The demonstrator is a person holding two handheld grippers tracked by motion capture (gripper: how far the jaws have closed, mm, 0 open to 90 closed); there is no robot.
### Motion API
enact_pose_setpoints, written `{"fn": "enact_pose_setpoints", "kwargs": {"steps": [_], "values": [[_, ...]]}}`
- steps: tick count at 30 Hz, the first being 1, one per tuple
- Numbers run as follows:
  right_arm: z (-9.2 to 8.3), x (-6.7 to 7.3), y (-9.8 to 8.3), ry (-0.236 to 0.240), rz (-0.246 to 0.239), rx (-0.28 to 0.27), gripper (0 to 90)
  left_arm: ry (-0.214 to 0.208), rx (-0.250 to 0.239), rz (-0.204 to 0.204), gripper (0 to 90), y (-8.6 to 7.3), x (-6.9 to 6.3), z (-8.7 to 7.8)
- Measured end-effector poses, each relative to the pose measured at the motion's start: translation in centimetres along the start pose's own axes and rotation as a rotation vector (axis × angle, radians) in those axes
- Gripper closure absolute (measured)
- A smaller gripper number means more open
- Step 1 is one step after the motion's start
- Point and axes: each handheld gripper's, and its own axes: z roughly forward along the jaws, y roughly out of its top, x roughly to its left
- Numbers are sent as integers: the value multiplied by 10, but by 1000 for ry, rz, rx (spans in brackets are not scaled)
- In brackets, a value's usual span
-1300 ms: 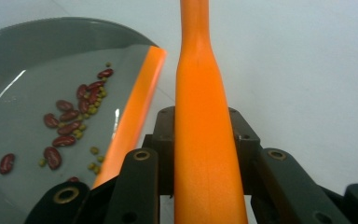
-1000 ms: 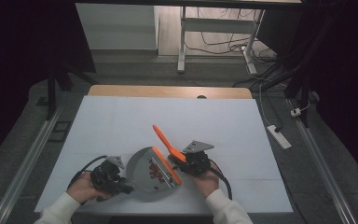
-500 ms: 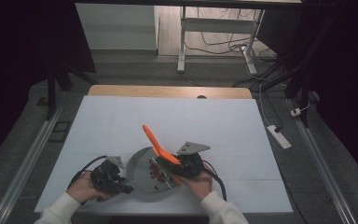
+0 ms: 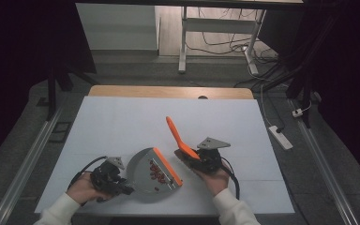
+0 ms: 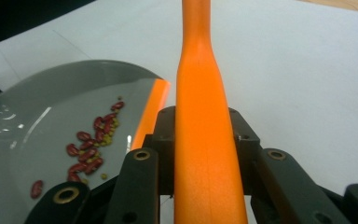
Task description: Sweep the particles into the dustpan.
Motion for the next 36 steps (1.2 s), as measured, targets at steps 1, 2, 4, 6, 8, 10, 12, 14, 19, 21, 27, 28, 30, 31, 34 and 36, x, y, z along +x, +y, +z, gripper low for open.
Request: {"fn": "enact_pose_setpoints", "kwargs": {"steps": [1,2,4,6,8,10,12,14,19,21,27,28,30,31,34,36], "values": [[-1,-1,-1,-5,-3,2,702,-1,-1,0,613,0,0,0],[-1,-1,-1,-9,-2,6,703,-1,-2,0,613,-1,0,-1],[-2,-2,-3,-14,-7,11,702,-2,0,2,614,-1,-1,-1],[-3,-2,-5,-19,-8,23,703,-1,2,3,613,-1,-3,-1],[-2,-1,-8,-22,-4,33,702,1,6,9,613,-1,-4,-1],[0,0,-11,-24,-5,46,703,3,6,8,613,-1,-5,0],[3,3,-13,-18,-16,60,703,2,5,8,613,0,-6,0],[6,8,-15,-10,-22,67,702,3,6,9,613,0,-7,1],[8,20,-16,14,-47,70,702,5,6,7,613,-1,-8,2],[9,24,-17,16,-64,70,702,5,5,6,613,-1,-8,2],[10,38,-20,23,-79,57,701,4,5,7,613,-1,-8,2],[11,41,-21,27,-81,55,700,5,5,6,613,-1,-8,3],[12,46,-21,27,-87,48,700,5,6,6,613,-1,-8,3],[12,47,-21,26,-93,47,699,5,7,7,613,-1,-8,3],[10,50,-20,79,-61,14,703,3,7,6,613,-1,-8,3],[10,53,-19,129,-36,-1,703,2,7,6,613,-1,-8,3]]}}
